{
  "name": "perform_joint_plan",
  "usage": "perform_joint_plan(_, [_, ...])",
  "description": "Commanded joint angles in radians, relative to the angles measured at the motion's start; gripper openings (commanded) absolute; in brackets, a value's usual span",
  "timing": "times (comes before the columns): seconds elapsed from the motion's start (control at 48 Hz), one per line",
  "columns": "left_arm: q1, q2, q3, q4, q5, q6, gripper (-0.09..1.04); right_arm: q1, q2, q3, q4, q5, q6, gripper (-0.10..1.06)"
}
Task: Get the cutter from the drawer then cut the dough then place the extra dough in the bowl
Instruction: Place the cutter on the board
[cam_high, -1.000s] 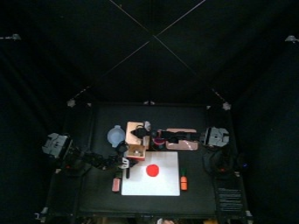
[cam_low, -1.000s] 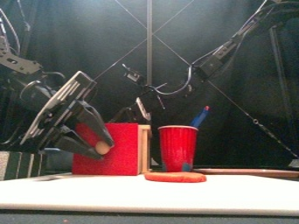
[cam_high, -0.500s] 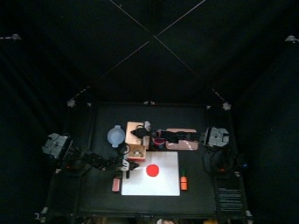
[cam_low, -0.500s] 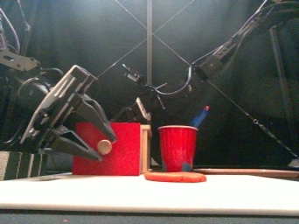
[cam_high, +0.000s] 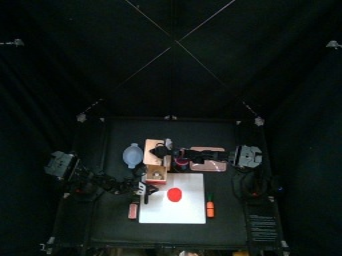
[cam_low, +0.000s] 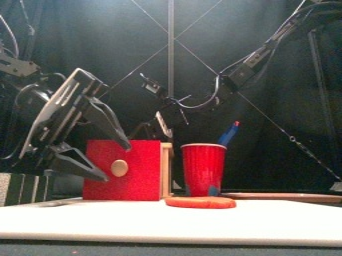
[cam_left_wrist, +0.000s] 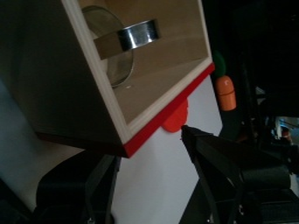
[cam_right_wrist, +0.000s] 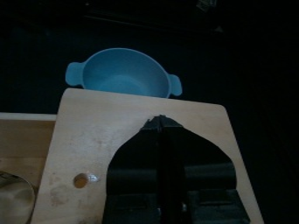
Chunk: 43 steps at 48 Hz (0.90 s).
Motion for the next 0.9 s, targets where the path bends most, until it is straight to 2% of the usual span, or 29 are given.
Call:
perform_joint_plan(0.021, [-0.012,-0.066,0.012,0.028,0.006,0.0,0.9,-0.006,-0.008,0.011,0.0,0.02,0.0,-0.07])
perform_joint_plan(0.396, [-0.026,-0.264,0.097,0.092,0.103,0.005,0.9,-0.005,-0.02,0.011,0.0,0.021,0.009,-0.07])
perform_joint_plan(0.688, [-0.021,-0.446,0.135,0.293,0.094,0.011,0.89,0.061,-0.103,0.003,0.014,0.074,0.018,-0.07])
perform_joint_plan(0.792, [0.006,-0.495,0.149,0.407,0.057,0.046,0.88,0.092,-0.147,-0.008,0.061,0.124,0.023,-0.07])
perform_joint_plan(0.896, [0.054,-0.515,0.16,0.494,0.002,0.095,0.88,0.127,-0.192,-0.028,0.173,0.196,0.035,-0.07])
